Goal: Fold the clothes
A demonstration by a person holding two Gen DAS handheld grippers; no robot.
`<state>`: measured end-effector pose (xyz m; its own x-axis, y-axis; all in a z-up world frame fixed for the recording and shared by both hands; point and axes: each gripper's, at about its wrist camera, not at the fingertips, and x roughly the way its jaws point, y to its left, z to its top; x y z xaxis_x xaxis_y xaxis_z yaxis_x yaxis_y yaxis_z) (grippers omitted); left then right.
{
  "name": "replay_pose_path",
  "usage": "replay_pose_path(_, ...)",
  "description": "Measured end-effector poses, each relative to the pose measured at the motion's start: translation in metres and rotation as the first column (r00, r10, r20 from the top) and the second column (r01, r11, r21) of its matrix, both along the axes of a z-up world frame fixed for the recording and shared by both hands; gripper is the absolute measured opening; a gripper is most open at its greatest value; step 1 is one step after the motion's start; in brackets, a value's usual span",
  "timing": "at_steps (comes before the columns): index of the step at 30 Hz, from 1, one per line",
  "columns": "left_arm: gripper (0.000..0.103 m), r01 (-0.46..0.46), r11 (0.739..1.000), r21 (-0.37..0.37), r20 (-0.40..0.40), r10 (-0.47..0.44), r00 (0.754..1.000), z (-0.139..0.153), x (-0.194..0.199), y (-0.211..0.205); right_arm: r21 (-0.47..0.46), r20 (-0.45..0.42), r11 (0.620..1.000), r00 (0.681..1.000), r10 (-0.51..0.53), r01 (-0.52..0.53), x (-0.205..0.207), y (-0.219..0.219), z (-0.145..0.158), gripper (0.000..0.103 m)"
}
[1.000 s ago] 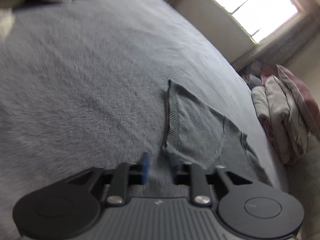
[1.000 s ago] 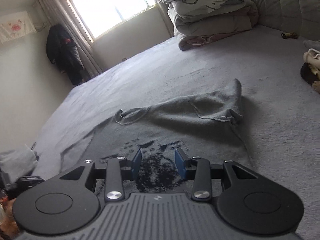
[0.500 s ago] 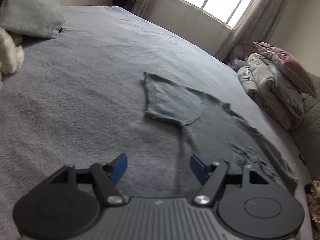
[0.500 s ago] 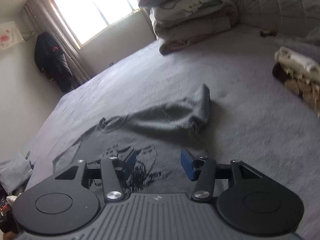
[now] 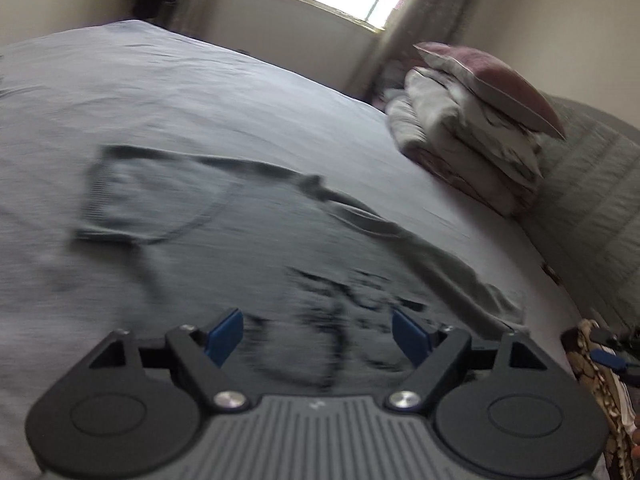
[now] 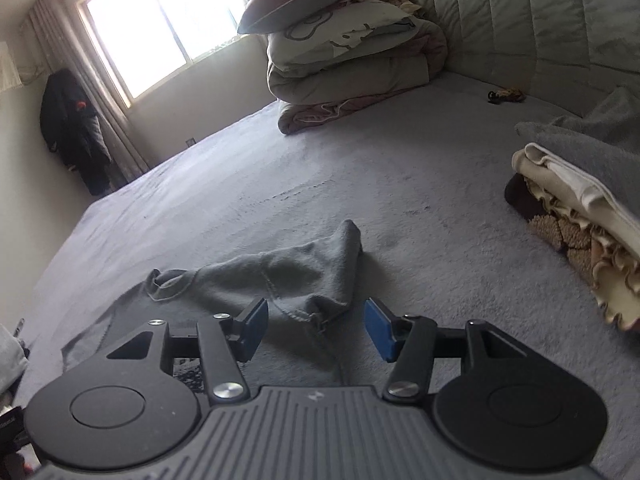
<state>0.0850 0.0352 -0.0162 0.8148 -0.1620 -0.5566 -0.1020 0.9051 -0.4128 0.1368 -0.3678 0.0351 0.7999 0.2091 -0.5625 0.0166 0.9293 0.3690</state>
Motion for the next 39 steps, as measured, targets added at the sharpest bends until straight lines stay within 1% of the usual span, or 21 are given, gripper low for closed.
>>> replay_pose_path(4,0.086,0.024,1.000,0.003,0.010,-0.024,1.000,-0.006,0.028,-0.040,-0.054,-0.001,0.999,1.000,0.003,-0.004,0.009,-0.004,-0.002,0.057)
replay_pose_path(6,0.086,0.016,1.000,0.023,0.021,-0.017,1.000,-0.010,0.041,-0.059,-0.054,0.006,0.999,1.000,-0.006,0.006,0.016,-0.010,-0.005,0.057)
replay_pose_path(8,0.086,-0.001,1.000,0.029,0.026,0.000,1.000,-0.012,0.055,-0.074,-0.003,0.003,1.000,1.000,-0.025,0.025,0.025,-0.020,-0.010,0.057)
replay_pose_path(9,0.086,-0.015,1.000,0.024,0.024,0.015,1.000,-0.012,0.063,-0.081,0.032,-0.004,0.999,0.999,-0.032,0.032,0.031,-0.026,-0.014,0.057)
replay_pose_path(11,0.086,-0.057,0.998,0.010,0.017,0.057,0.998,-0.010,0.079,-0.094,0.072,-0.028,0.997,0.999,-0.035,0.037,0.046,-0.035,-0.020,0.057)
replay_pose_path(12,0.086,-0.083,0.997,0.004,0.017,0.083,0.996,-0.008,0.087,-0.100,0.064,-0.038,0.998,0.999,-0.027,0.029,0.054,-0.037,-0.021,0.057)
replay_pose_path(14,0.086,-0.122,0.992,0.011,0.030,0.121,0.992,-0.004,0.103,-0.115,0.005,-0.036,1.000,0.999,-0.004,0.004,0.066,-0.039,-0.022,0.057)
replay_pose_path(15,0.086,-0.137,0.990,0.020,0.040,0.136,0.990,-0.003,0.111,-0.122,-0.032,-0.028,0.999,1.000,0.010,-0.011,0.073,-0.040,-0.022,0.057)
replay_pose_path(17,0.086,-0.165,0.986,0.037,0.053,0.163,0.985,-0.004,0.126,-0.135,-0.063,-0.007,0.998,1.000,0.029,-0.030,0.084,-0.044,-0.026,0.057)
replay_pose_path(19,0.086,-0.190,0.981,0.030,0.058,0.188,0.980,-0.008,0.139,-0.143,-0.062,-0.010,0.996,0.998,0.062,-0.062,0.099,-0.047,-0.033,0.057)
replay_pose_path(22,0.086,-0.202,0.979,-0.013,0.060,0.202,0.978,-0.023,0.157,-0.152,-0.053,-0.014,0.993,0.994,0.106,-0.106,0.119,-0.048,-0.048,0.057)
replay_pose_path(25,0.086,-0.192,0.981,-0.008,0.098,0.191,0.977,-0.039,0.163,-0.157,-0.033,-0.017,0.989,0.989,0.145,-0.145,0.135,-0.041,-0.065,0.056)
replay_pose_path(27,0.086,-0.184,0.983,-0.013,0.117,0.184,0.976,-0.049,0.160,-0.157,-0.030,-0.021,0.984,0.984,0.176,-0.176,0.143,-0.034,-0.074,0.049)
replay_pose_path(28,0.086,-0.177,0.984,-0.030,0.129,0.180,0.975,-0.051,0.157,-0.156,-0.031,-0.018,0.982,0.982,0.188,-0.188,0.145,-0.029,-0.077,0.044)
replay_pose_path(30,0.091,-0.148,0.987,-0.061,0.140,0.155,0.978,-0.051,0.156,-0.153,-0.018,0.000,0.975,0.975,0.220,-0.220,0.147,-0.021,-0.081,0.040)
replay_pose_path(32,0.092,-0.129,0.988,-0.081,0.135,0.139,0.981,-0.052,0.158,-0.150,-0.020,0.009,0.971,0.971,0.240,-0.240,0.150,-0.013,-0.083,0.015)
replay_pose_path(35,0.092,-0.124,0.985,-0.120,0.137,0.141,0.981,-0.052,0.160,-0.143,-0.058,0.048,0.957,0.957,0.287,-0.284,0.147,0.003,-0.078,0.011)
replay_pose_path(37,0.092,-0.127,0.982,-0.142,0.139,0.147,0.979,-0.053,0.160,-0.140,-0.076,0.060,0.928,0.928,0.369,-0.364,0.143,0.018,-0.077,0.011)
replay_pose_path(39,0.092,-0.127,0.980,-0.153,0.139,0.149,0.979,-0.054,0.161,-0.139,-0.078,0.042,0.890,0.890,0.453,-0.450,0.140,0.033,-0.078,0.011)
